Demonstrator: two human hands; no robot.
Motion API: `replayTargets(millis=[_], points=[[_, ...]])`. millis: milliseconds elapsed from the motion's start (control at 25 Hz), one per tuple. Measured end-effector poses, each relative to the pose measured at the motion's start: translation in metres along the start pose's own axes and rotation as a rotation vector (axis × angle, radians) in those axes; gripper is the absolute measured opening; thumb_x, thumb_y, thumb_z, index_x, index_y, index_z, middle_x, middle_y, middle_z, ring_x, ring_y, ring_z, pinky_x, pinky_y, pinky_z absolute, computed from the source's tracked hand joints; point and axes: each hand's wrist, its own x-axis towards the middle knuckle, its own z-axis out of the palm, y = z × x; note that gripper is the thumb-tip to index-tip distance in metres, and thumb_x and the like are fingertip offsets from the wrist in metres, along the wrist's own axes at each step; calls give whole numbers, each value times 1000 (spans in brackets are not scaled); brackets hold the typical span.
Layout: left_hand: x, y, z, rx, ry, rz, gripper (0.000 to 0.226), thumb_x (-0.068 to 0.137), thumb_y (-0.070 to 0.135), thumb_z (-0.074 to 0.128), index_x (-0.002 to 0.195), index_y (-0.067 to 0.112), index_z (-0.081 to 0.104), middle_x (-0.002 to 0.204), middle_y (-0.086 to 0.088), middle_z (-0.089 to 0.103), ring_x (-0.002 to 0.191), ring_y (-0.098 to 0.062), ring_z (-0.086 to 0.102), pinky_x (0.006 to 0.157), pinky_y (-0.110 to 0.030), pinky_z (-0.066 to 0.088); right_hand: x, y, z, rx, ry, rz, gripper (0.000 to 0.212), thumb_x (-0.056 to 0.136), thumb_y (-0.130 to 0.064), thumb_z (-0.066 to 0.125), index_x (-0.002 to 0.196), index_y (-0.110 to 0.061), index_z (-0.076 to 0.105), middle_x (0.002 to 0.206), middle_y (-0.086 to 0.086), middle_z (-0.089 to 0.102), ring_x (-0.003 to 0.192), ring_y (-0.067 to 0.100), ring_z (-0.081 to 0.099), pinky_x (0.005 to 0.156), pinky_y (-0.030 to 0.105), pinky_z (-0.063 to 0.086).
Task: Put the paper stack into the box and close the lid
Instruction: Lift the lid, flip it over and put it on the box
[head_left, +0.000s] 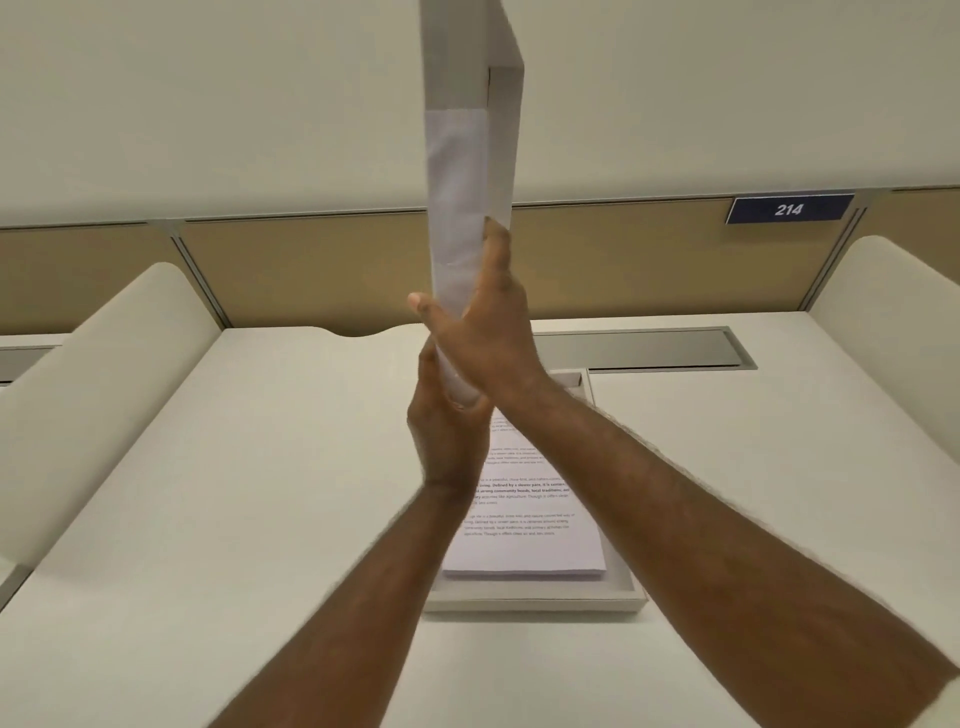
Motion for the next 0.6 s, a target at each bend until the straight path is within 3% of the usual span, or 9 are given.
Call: replayTargets(millis=[80, 120, 240, 320, 400, 480, 600], points=[[-11, 2, 10, -121, -163, -40, 90, 71, 76, 57, 134, 11, 50, 119, -16, 67, 106, -26, 65, 86, -30, 54, 0, 3, -9, 32, 184, 43, 63, 74, -21, 75, 118, -12, 31, 97, -5, 54, 77, 21, 59, 69, 37, 56], [-14, -2, 13, -103, -246, 1, 97, 69, 74, 60, 141, 11, 44, 130, -12, 63, 117, -22, 62, 95, -31, 53, 1, 6, -16, 35, 253, 56, 58, 72, -16, 74, 114, -10, 33, 91, -7, 54, 73, 21, 59, 65, 40, 57], [-20, -19, 15, 26, -507, 186, 104, 70, 65, 66, 153, 19, 24, 158, -3, 36, 145, -13, 34, 115, -23, 33, 6, 20, -41, 4, 300, 46, 53, 66, -8, 70, 110, -8, 40, 78, -19, 45, 69, 24, 58, 58, 45, 56], [-22, -33, 8, 18, -580, 216, 90, 76, 72, 52, 152, 31, 25, 161, 5, 27, 148, -8, 24, 117, -15, 26, 7, 29, -60, 51, 243, 17, 53, 64, -7, 70, 110, -7, 44, 79, -16, 49, 72, 30, 60, 58, 49, 55], [-20, -46, -2, -33, -470, 131, 84, 81, 75, 41, 149, 27, 33, 158, 5, 35, 145, -12, 32, 117, -27, 31, 7, 39, -80, 183, 166, 11, 53, 59, -4, 69, 108, -12, 48, 85, -6, 56, 77, 32, 61, 64, 49, 56], [-6, -55, -12, -72, -246, -63, 86, 82, 73, 43, 148, 19, 33, 153, -3, 41, 140, -19, 41, 114, -44, 37, 8, 50, -98, 360, 104, 24, 55, 54, 2, 66, 104, -18, 53, 95, 5, 62, 84, 36, 61, 73, 51, 55], [25, -66, -32, -5, -76, -333, 83, 82, 64, 47, 150, 22, 25, 155, -4, 35, 138, -21, 41, 113, -48, 37, 8, 69, -118, 620, 20, 85, 58, 52, 7, 62, 103, -19, 62, 102, 13, 65, 86, 33, 61, 74, 47, 54]])
